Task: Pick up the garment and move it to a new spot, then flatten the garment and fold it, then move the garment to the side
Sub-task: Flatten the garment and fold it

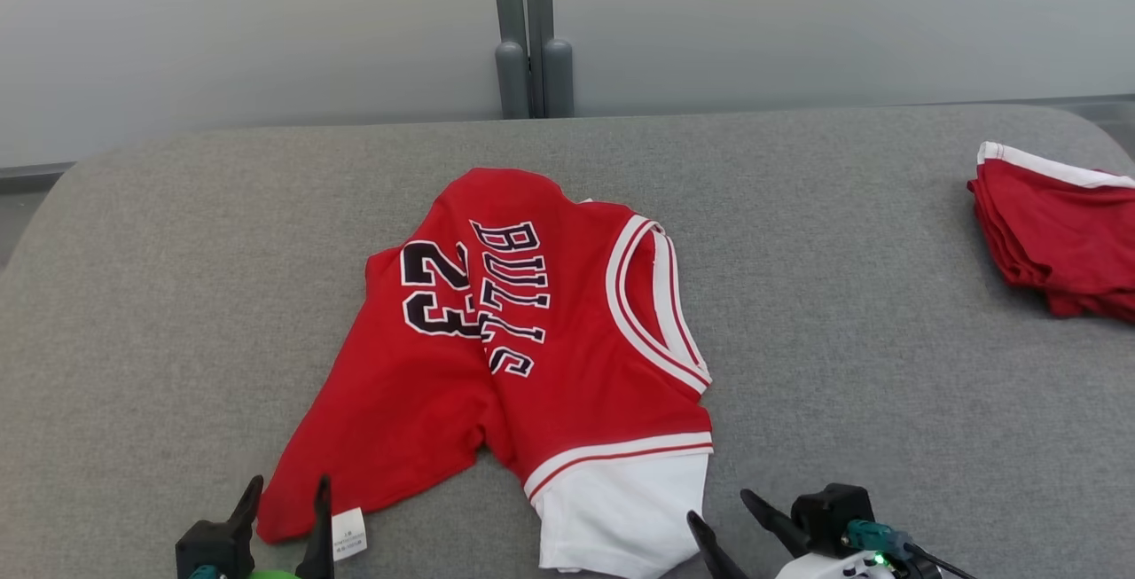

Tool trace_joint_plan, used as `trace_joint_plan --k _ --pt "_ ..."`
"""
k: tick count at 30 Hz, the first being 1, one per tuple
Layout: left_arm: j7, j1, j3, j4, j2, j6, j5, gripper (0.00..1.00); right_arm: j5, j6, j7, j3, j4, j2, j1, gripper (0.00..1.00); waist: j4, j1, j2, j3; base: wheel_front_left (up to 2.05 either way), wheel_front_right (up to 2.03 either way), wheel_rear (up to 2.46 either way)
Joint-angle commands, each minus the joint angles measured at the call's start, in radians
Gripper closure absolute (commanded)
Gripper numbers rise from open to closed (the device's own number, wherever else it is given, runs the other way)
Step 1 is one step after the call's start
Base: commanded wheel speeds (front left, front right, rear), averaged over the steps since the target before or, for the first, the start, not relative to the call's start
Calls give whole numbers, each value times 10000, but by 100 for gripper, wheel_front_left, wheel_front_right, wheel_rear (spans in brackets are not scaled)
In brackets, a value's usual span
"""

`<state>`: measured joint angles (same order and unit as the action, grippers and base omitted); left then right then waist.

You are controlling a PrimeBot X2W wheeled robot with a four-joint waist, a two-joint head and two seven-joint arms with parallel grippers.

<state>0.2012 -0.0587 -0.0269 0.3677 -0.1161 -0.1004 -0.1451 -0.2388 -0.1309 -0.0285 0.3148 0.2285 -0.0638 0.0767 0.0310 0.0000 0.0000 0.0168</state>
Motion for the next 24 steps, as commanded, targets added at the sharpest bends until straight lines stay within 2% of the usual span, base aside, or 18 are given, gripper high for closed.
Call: trace_joint_plan --k 1,5,9,14,17,22,23,24 --pt "-200 206 27 177 -78 66 -90 0 -134 4 -307 175 -67 -156 -24 0 4 0 0 206 0 0 0" --pt "-731 566 59 538 -108 309 -86 0 -285 4 -1050 510 -209 -358 128 0 35 0 0 456 0 0 0" --pt "-1309 799 146 758 -111 666 -78 0 -335 4 -1415 731 -399 -482 104 0 52 0 0 709 0 0 0" --pt "-2114 892 140 795 -45 903 -163 0 -426 4 -1695 1005 -517 -442 -118 0 106 0 0 923 0 0 0" --pt "-2432 884 80 737 -5 987 -200 0 -496 4 -1838 1233 -521 -357 -276 0 184 0 0 1011 0 0 0" --pt "-2665 937 -37 663 75 861 -392 0 -593 4 -1857 1384 -475 -275 -490 0 306 0 0 1122 0 0 0" --pt "-2722 947 -82 654 82 849 -379 31 -603 2 -1855 1416 -445 -260 -533 0 331 0 0 1137 0 0 0" --pt "-2739 954 -116 650 86 832 -379 52 -622 4 -1870 1439 -412 -250 -564 0 347 0 0 1141 0 0 0"
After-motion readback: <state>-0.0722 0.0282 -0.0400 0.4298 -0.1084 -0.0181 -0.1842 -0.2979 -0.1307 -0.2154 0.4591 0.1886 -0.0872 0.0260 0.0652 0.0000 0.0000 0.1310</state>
